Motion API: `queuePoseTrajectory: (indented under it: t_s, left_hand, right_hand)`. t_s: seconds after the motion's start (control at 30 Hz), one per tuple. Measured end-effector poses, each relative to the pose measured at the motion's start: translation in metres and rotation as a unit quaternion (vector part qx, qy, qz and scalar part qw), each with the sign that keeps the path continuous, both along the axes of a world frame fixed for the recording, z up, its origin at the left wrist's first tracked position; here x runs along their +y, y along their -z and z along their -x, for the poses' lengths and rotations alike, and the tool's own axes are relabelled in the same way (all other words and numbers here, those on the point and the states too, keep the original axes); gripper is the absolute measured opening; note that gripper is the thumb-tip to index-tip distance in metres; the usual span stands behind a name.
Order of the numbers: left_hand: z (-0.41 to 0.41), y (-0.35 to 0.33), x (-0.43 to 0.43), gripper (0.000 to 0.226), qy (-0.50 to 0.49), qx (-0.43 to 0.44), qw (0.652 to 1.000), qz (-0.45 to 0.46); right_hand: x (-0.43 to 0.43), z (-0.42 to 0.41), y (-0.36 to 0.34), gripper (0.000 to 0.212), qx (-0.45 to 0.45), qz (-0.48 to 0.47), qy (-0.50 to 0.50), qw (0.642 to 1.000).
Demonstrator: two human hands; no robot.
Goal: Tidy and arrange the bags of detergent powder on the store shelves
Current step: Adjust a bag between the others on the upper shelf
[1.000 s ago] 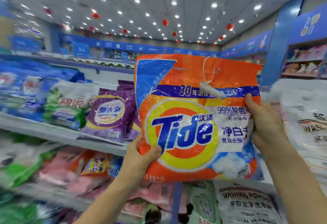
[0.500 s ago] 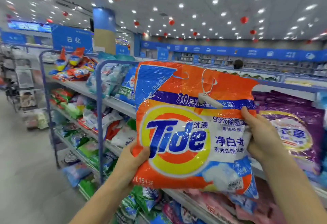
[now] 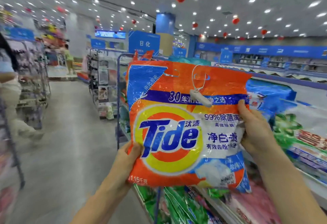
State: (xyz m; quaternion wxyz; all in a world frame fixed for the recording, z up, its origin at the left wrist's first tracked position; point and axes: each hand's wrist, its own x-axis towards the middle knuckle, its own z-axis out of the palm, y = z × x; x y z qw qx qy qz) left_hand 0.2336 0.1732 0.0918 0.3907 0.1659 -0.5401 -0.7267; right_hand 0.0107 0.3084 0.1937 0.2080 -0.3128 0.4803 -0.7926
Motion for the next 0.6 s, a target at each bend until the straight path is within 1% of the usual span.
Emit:
queuePoseTrajectory:
  t_s: [0.13, 0.23, 0.33, 0.37, 0.4, 0.47, 0.5, 0.53, 0.57, 0.6]
  left_hand:
    - [0.008, -0.004, -0.067, 0.116, -0.058, 0.016, 0.998, 0.001]
    - [0.017, -0.009, -0.118, 0.106, -0.095, 0.041, 0.994, -0.016]
    - [0.026, -0.014, -0.170, 0.108, -0.139, 0.045, 0.989, -0.016]
    - [0.028, -0.013, -0.187, 0.109, -0.153, 0.047, 0.987, -0.018]
    - [0.030, -0.012, -0.203, 0.109, -0.163, 0.050, 0.985, -0.022]
    - [0.031, -0.009, -0.235, 0.109, -0.176, 0.057, 0.982, -0.035]
    - [0.032, -0.008, -0.251, 0.108, -0.182, 0.059, 0.981, -0.041]
    - [0.032, -0.007, -0.268, 0.106, -0.189, 0.061, 0.979, -0.045]
    - [0.031, -0.006, -0.285, 0.105, -0.197, 0.062, 0.977, -0.051]
    - [0.032, -0.005, -0.302, 0.104, -0.204, 0.062, 0.975, -0.056]
  right_hand:
    - [-0.090, 0.021, 0.002, 0.035, -0.004, -0.017, -0.052, 0.999]
    - [-0.154, 0.035, -0.002, 0.047, 0.018, -0.027, -0.140, 0.990]
    - [-0.212, 0.041, -0.002, 0.043, 0.030, -0.004, -0.256, 0.966]
    - [-0.232, 0.043, 0.001, 0.047, 0.037, -0.007, -0.277, 0.960]
    - [-0.251, 0.045, 0.007, 0.060, 0.038, -0.018, -0.288, 0.957]
    - [-0.294, 0.055, 0.027, 0.093, 0.028, -0.047, -0.313, 0.948]
    - [-0.315, 0.058, 0.037, 0.104, 0.030, -0.072, -0.330, 0.941]
    - [-0.336, 0.060, 0.045, 0.110, 0.031, -0.106, -0.344, 0.932]
    - [-0.355, 0.062, 0.053, 0.111, 0.031, -0.136, -0.353, 0.925]
    - [-0.374, 0.062, 0.060, 0.105, 0.035, -0.161, -0.359, 0.919]
